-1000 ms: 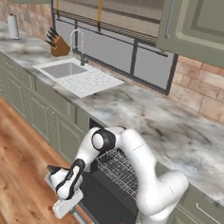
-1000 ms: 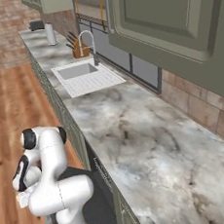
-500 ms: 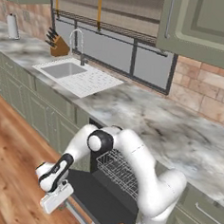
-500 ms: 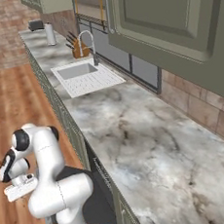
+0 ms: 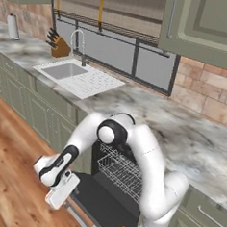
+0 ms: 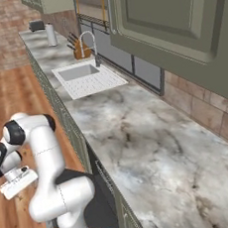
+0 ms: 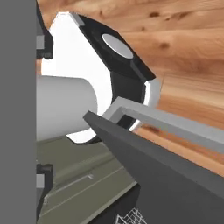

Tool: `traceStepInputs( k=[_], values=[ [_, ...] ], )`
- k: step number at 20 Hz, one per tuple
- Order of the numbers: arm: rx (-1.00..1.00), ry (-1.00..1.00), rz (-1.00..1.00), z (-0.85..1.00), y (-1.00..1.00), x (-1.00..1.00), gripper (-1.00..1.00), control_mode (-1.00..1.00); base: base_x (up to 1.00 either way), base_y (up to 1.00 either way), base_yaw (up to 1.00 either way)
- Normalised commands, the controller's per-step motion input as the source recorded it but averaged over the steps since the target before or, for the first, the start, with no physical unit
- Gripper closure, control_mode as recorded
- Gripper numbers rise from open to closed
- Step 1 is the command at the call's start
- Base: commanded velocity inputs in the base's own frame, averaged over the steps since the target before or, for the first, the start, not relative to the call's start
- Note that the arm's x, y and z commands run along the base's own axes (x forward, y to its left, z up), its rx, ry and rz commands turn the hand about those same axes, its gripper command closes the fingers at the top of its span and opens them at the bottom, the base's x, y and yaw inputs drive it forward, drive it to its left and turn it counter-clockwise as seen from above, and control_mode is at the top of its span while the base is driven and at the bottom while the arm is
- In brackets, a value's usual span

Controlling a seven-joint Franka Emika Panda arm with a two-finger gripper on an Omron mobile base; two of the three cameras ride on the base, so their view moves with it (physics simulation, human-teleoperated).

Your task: Open the dishwasher door and pull out the top rack.

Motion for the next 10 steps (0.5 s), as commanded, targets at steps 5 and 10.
traceStepInputs(
  k=[5, 10],
  values=[
    [-0.10, 0.01, 0.23, 0.90, -1.00, -0.25, -1.00, -1.00, 0.00, 0.00, 0.00],
    [0.00, 0.17, 0.17, 0.92, -0.81, -0.01, -1.00, -1.00, 0.00, 0.00, 0.00]
  ],
)
